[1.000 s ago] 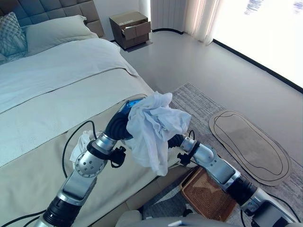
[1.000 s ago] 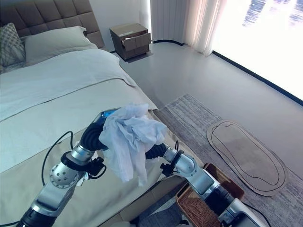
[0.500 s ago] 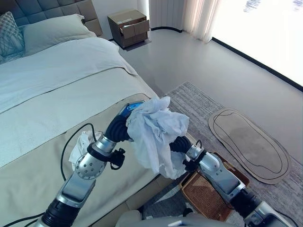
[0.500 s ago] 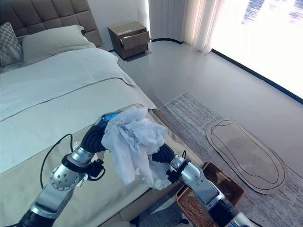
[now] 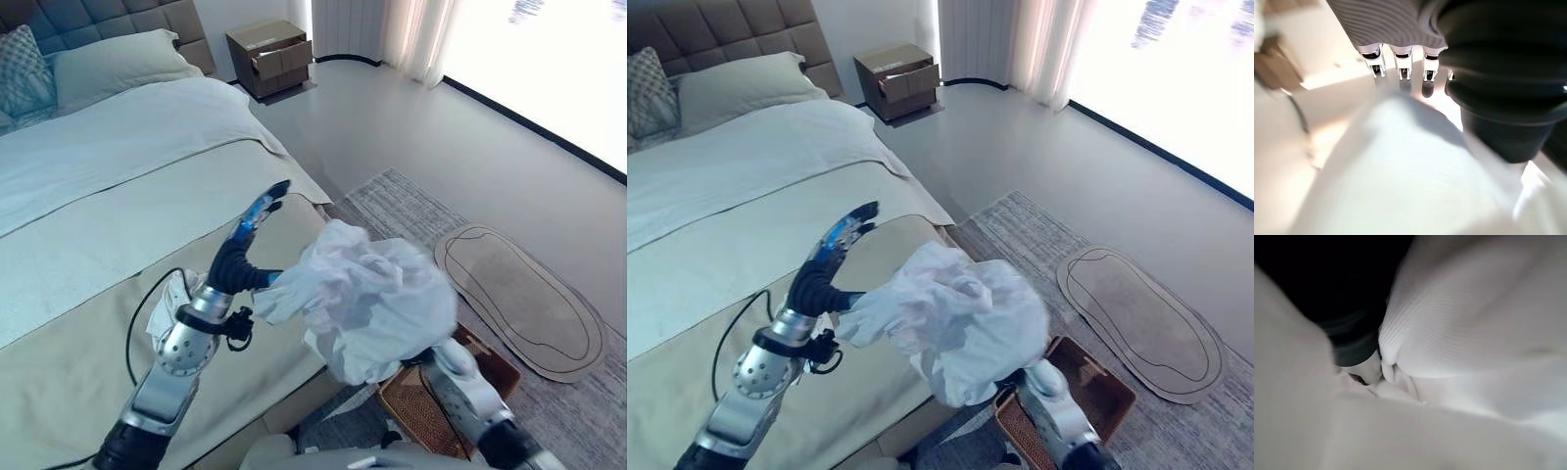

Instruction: Pick up clothes into the bucket

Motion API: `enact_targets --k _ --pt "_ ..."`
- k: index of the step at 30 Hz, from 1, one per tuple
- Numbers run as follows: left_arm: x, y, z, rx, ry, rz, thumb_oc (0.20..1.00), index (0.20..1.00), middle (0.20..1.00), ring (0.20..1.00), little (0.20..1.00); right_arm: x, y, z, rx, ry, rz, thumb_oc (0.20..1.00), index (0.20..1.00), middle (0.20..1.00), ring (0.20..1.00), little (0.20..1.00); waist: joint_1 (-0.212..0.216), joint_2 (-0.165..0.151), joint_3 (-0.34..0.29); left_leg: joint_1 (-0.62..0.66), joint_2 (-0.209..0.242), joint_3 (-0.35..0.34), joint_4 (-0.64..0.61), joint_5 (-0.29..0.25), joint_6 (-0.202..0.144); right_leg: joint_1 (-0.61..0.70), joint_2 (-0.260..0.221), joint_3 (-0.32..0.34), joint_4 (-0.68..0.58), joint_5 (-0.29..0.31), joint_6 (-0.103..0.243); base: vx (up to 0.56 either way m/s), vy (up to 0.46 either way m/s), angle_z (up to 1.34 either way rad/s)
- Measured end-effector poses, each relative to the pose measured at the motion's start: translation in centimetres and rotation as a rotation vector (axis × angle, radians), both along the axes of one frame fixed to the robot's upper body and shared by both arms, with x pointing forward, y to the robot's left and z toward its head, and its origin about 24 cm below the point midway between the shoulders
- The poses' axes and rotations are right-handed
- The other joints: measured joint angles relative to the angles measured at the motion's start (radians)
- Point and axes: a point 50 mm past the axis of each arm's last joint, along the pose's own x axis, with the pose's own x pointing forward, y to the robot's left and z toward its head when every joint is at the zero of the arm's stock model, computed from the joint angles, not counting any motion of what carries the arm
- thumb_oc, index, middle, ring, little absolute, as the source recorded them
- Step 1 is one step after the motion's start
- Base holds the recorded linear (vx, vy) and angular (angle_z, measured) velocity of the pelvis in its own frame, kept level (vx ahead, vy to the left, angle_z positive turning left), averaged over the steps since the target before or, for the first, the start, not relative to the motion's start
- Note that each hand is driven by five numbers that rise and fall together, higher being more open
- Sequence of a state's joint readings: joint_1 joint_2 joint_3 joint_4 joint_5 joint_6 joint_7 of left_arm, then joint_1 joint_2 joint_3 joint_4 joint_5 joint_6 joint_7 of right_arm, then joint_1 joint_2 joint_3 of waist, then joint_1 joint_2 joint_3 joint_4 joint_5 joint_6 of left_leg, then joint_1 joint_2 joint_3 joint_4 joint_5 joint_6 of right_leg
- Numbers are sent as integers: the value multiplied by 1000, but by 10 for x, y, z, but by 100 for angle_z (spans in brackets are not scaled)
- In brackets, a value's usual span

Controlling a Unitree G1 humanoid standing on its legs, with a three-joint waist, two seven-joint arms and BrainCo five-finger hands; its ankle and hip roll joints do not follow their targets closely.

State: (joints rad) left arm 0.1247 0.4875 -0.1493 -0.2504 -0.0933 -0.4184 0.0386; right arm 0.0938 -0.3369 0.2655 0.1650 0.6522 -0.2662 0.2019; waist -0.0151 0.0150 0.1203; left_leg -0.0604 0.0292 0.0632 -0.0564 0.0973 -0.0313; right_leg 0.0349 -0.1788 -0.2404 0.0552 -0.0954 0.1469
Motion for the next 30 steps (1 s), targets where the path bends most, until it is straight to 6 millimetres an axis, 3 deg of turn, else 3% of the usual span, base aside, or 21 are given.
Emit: enact_targets --k 6,11,19,24,26,30 --pt "-9 24 -43 -20 185 140 1000 1000 1000 1000 1000 -18 -33 -10 42 53 -173 200 200 200 200 200 -11 0 0 -3 1 1 -4 0 0 -2 0 0 -7 1 0 0 0 0" --pt "-24 55 -61 -48 253 328 1000 1000 1000 1000 1000 -31 -67 -9 29 45 -371 200 200 200 200 200 -26 0 0 -4 0 3 -6 0 0 -3 0 0 -9 1 0 0 0 0" --pt "-38 84 -62 -81 239 518 1000 1000 1000 1000 1000 -58 -119 -7 -3 21 -691 200 200 200 200 200 -37 1 0 -22 3 4 -1 -3 -4 -24 -1 1 -3 0 0 -14 -6 0" --pt "-43 93 -62 -98 228 577 1000 1000 1000 1000 1000 -82 -146 -20 -58 96 -870 200 200 200 200 200 -53 -6 22 -70 4 10 29 -3 -3 -80 0 13 28 0 0 -116 -20 -4" --pt "-39 93 -56 -137 181 575 1000 1000 1000 1000 1000 -82 -148 -23 -77 116 -895 200 200 200 200 200 -52 -6 51 -103 7 8 53 -3 -4 -109 0 15 46 -1 0 -195 -16 -4" --pt "-21 89 -33 -223 50 548 1000 1000 1000 1000 1000 -63 -150 -27 -105 128 -936 200 200 200 200 200 -52 -9 143 -209 15 8 131 -4 -5 -223 -9 28 150 -13 -7 -220 -3 -4"
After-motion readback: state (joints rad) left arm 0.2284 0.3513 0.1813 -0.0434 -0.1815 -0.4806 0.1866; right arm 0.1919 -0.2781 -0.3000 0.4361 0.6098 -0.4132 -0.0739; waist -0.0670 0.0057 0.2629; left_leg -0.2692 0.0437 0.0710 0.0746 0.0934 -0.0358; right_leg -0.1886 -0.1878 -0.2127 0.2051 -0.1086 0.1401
